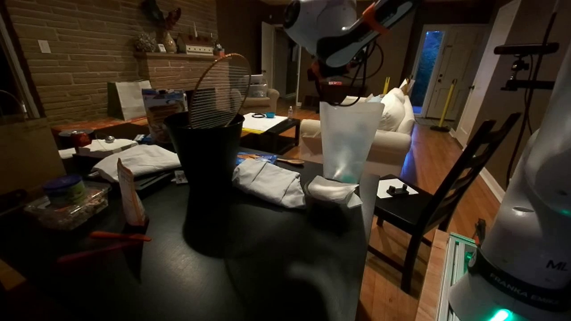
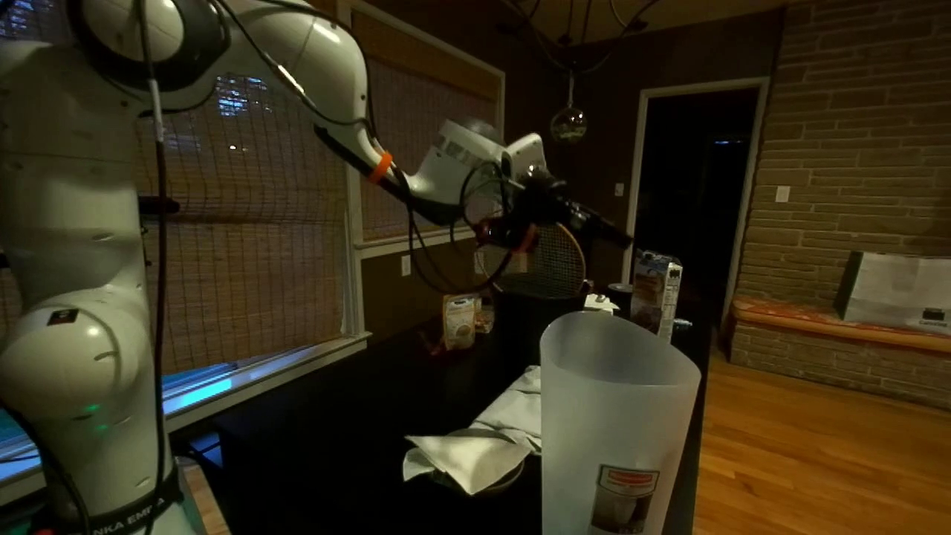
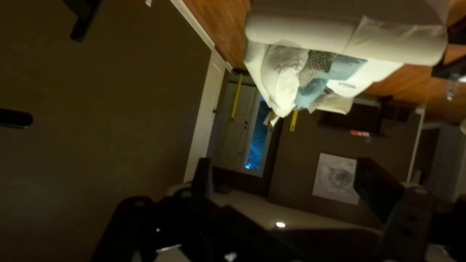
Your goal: Pick up the silver spoon and place it inside the clear bucket
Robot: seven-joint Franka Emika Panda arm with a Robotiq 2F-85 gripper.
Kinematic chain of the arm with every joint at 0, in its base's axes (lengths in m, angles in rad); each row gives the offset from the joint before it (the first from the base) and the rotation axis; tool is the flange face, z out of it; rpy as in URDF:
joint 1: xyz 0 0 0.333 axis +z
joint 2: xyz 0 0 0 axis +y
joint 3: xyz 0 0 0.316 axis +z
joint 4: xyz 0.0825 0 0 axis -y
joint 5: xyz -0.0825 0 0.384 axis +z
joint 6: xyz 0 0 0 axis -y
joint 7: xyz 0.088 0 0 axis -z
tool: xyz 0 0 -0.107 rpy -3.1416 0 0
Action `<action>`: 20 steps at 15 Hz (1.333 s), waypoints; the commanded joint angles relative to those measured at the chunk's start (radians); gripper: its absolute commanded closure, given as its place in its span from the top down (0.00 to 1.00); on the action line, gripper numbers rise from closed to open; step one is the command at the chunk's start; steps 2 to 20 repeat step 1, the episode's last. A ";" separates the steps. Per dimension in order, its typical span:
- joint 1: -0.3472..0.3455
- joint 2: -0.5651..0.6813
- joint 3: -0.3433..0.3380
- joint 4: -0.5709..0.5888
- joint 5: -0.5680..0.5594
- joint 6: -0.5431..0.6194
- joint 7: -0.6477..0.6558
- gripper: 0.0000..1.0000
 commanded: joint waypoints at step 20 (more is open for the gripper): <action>0.006 -0.043 0.012 0.000 -0.014 0.013 -0.009 1.00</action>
